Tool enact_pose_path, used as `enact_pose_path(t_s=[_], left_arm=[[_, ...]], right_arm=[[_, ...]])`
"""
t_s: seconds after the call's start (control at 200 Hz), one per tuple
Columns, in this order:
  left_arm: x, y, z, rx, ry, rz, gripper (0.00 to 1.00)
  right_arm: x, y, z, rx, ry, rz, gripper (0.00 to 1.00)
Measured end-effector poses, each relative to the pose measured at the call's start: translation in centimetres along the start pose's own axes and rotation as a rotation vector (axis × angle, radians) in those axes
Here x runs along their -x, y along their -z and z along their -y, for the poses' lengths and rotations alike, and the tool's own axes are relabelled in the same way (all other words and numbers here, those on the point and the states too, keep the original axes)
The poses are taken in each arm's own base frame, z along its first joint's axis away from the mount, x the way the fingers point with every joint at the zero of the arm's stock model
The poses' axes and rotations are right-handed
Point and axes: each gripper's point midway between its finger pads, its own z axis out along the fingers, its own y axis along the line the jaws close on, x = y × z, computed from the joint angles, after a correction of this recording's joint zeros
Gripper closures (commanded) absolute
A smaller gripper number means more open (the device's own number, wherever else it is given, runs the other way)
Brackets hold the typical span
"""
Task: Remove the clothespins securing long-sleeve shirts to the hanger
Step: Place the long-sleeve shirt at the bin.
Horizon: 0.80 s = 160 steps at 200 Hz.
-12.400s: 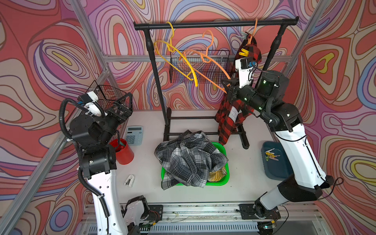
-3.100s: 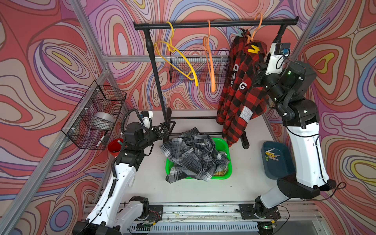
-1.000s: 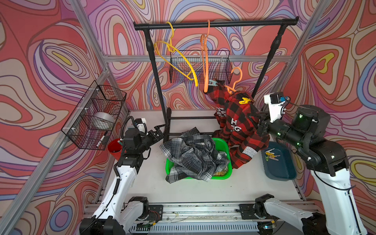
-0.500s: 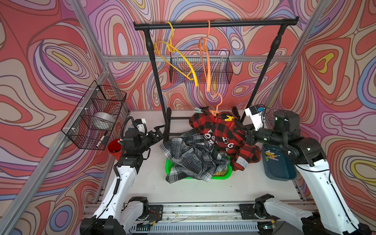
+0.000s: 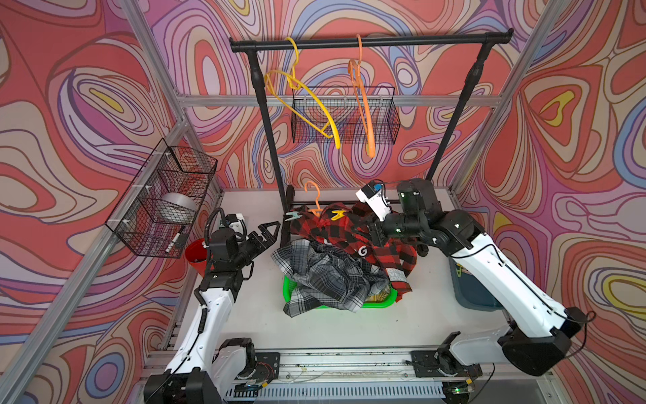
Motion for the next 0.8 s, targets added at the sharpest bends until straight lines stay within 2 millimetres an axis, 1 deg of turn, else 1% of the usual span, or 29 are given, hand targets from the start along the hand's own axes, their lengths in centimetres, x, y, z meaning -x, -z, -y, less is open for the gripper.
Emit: enact_pose_path(t_s=[0.095, 0.19, 0.336, 0.436, 0.511, 0.591, 0.691, 0.801], left_arm=[[0.0, 0.0, -0.4, 0.009, 0.007, 0.002, 0.0], [0.1, 0.1, -0.9, 0.021, 0.016, 0.007, 0.0], [0.2, 0.1, -1.5, 0.032, 0.025, 0.012, 0.0], [0.4, -0.3, -1.7, 0.032, 0.03, 0.012, 0.0], [0.4, -0.7, -1.8, 0.027, 0.034, 0.009, 0.0], [0.5, -1.1, -1.9, 0.021, 0.035, 0.004, 0.0], [0.9, -1.8, -1.8, 0.014, 0.034, -0.001, 0.0], [2.0, -2.7, -1.3, 0.002, 0.027, 0.007, 0.0]], right_arm=[[2.5, -0.2, -0.3, 0.011, 0.035, 0.045, 1.0], [5.3, 0.5, -1.1, 0.025, 0.079, 0.108, 1.0], [9.4, 2.5, -2.3, 0.034, 0.154, 0.209, 1.0], [11.6, 4.1, -3.4, 0.052, 0.198, 0.274, 1.0], [12.6, 5.0, -4.1, 0.07, 0.219, 0.305, 1.0], [13.2, 5.6, -4.7, 0.087, 0.235, 0.326, 1.0], [13.3, 5.9, -5.2, 0.112, 0.243, 0.332, 1.0], [13.5, 6.0, -5.7, 0.137, 0.249, 0.338, 1.0]])
